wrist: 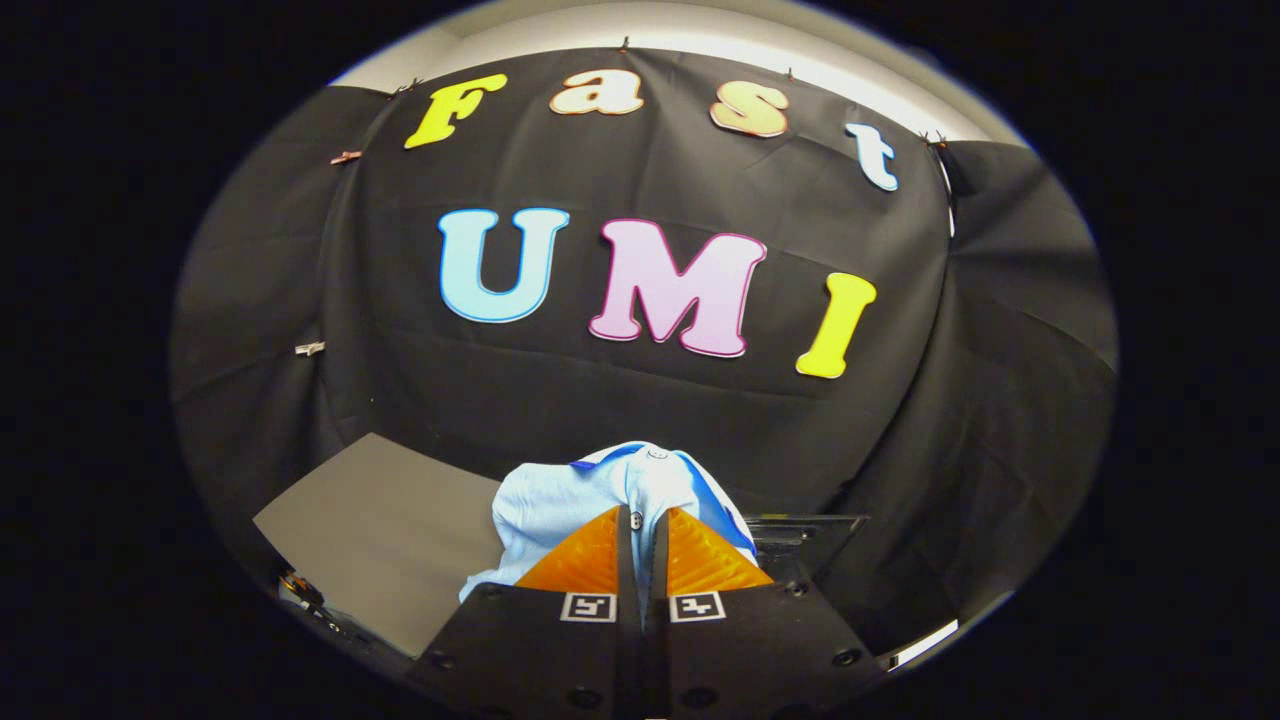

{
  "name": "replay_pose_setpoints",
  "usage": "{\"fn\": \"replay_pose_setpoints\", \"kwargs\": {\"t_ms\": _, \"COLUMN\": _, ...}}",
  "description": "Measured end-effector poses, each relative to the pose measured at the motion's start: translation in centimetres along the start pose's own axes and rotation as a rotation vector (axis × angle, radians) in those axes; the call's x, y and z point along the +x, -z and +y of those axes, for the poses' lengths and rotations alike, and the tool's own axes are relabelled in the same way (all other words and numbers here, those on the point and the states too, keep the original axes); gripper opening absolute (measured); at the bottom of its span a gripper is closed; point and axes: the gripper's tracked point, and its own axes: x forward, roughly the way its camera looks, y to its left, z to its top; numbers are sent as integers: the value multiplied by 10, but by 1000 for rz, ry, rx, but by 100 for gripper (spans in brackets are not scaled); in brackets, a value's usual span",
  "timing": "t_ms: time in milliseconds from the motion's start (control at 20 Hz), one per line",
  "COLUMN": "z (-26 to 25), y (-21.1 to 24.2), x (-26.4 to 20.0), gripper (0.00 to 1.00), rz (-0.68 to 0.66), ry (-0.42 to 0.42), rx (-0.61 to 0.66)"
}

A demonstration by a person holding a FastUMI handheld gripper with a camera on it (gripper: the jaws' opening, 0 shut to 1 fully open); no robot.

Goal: Put the clothes into the washing machine and then close the washing machine lid.

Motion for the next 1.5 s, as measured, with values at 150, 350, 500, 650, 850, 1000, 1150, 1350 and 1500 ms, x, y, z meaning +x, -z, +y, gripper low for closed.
{"fn": "replay_pose_setpoints", "kwargs": {"t_ms": 150, "z": -36, "y": 8, "x": 4, "gripper": 5, "rz": 24, "ry": 34, "rx": 16}}
{"fn": "replay_pose_setpoints", "kwargs": {"t_ms": 350, "z": -78, "y": 25, "x": 17, "gripper": 5, "rz": 53, "ry": 94, "rx": 41}}
{"fn": "replay_pose_setpoints", "kwargs": {"t_ms": 500, "z": -106, "y": 53, "x": 30, "gripper": 5, "rz": 105, "ry": 141, "rx": 32}}
{"fn": "replay_pose_setpoints", "kwargs": {"t_ms": 650, "z": -120, "y": 81, "x": 43, "gripper": 5, "rz": 136, "ry": 157, "rx": 23}}
{"fn": "replay_pose_setpoints", "kwargs": {"t_ms": 850, "z": -129, "y": 130, "x": 61, "gripper": 5, "rz": 211, "ry": 162, "rx": 25}}
{"fn": "replay_pose_setpoints", "kwargs": {"t_ms": 1000, "z": -126, "y": 165, "x": 75, "gripper": 5, "rz": 260, "ry": 144, "rx": 13}}
{"fn": "replay_pose_setpoints", "kwargs": {"t_ms": 1150, "z": -122, "y": 202, "x": 88, "gripper": 5, "rz": 304, "ry": 125, "rx": -2}}
{"fn": "replay_pose_setpoints", "kwargs": {"t_ms": 1350, "z": -120, "y": 242, "x": 102, "gripper": 5, "rz": 369, "ry": 114, "rx": -51}}
{"fn": "replay_pose_setpoints", "kwargs": {"t_ms": 1500, "z": -116, "y": 270, "x": 114, "gripper": 5, "rz": 410, "ry": 103, "rx": -30}}
